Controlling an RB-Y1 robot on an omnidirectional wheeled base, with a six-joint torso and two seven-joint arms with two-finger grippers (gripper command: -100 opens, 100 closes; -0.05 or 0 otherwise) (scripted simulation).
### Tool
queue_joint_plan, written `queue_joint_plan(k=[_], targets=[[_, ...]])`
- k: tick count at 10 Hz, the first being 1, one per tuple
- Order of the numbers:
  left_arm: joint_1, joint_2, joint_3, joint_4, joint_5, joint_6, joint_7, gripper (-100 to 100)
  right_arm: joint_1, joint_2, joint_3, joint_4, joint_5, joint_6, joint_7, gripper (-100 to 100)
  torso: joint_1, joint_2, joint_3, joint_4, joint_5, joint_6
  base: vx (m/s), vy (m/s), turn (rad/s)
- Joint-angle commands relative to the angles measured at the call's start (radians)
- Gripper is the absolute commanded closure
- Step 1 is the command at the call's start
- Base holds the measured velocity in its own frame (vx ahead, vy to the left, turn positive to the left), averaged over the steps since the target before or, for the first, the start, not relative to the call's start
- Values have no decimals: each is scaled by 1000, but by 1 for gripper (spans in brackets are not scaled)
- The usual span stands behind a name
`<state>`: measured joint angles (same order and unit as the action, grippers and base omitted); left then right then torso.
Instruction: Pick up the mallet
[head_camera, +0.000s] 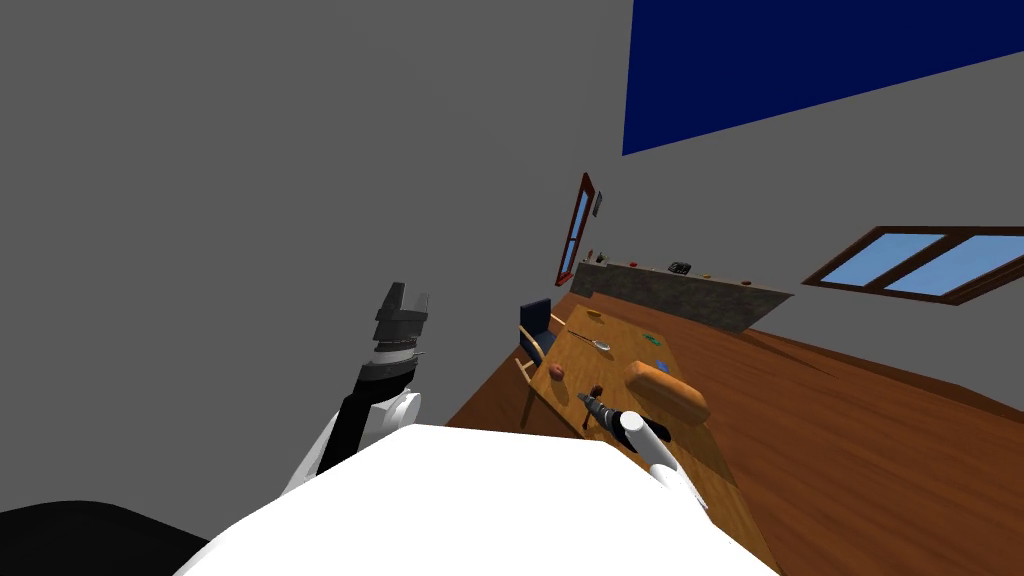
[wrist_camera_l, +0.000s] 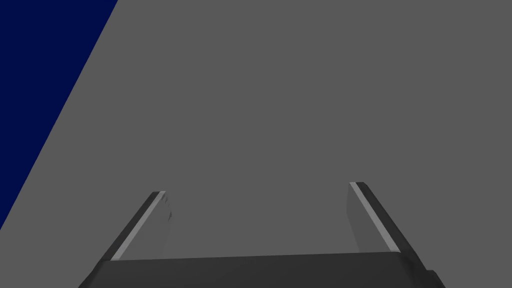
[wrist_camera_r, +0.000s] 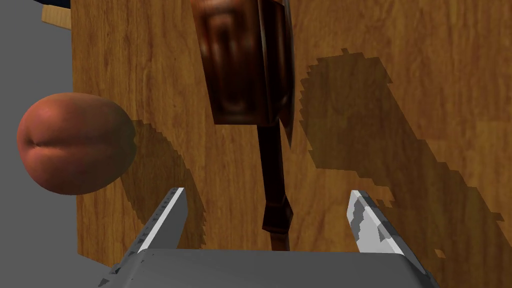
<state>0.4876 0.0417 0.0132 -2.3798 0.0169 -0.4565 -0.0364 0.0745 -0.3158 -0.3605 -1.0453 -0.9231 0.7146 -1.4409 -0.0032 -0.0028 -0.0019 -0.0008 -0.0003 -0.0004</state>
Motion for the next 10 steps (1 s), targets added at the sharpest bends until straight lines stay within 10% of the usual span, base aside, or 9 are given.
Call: queue_joint_plan(k=[1, 5, 6, 7, 9, 10], targets=[[0, 0, 0, 0, 0, 0, 0, 0, 0, 0, 0, 0, 0, 0, 0, 100, 0, 0, 0, 0, 0, 0, 6, -5, 2], [0, 0, 0, 0, 0, 0, 0, 0, 0, 0, 0, 0, 0, 0, -1, 100, 2, 3, 2, 1, 0, 0, 0, 0, 0], [0, 0, 0, 0, 0, 0, 0, 0, 0, 0, 0, 0, 0, 0, -1, 0, 2, 3, 2, 1, 0, 0, 0, 0, 0], [0, 0, 0, 0, 0, 0, 0, 0, -2, -22, -1, -23, 4, 26, -30, 100, 2, 3, 2, 1, 0, 0, -45, 22, 28], [0, 0, 0, 0, 0, 0, 0, 0, 2, -24, -1, -29, 3, 26, -29, 100, 5, 8, 5, 2, 1, 0, -50, 28, 8], [0, 0, 0, 0, 0, 0, 0, 0, 3, -25, -1, -31, 4, 30, -34, 0, 4, 6, 4, 2, 1, 0, -5, 3, -2]])
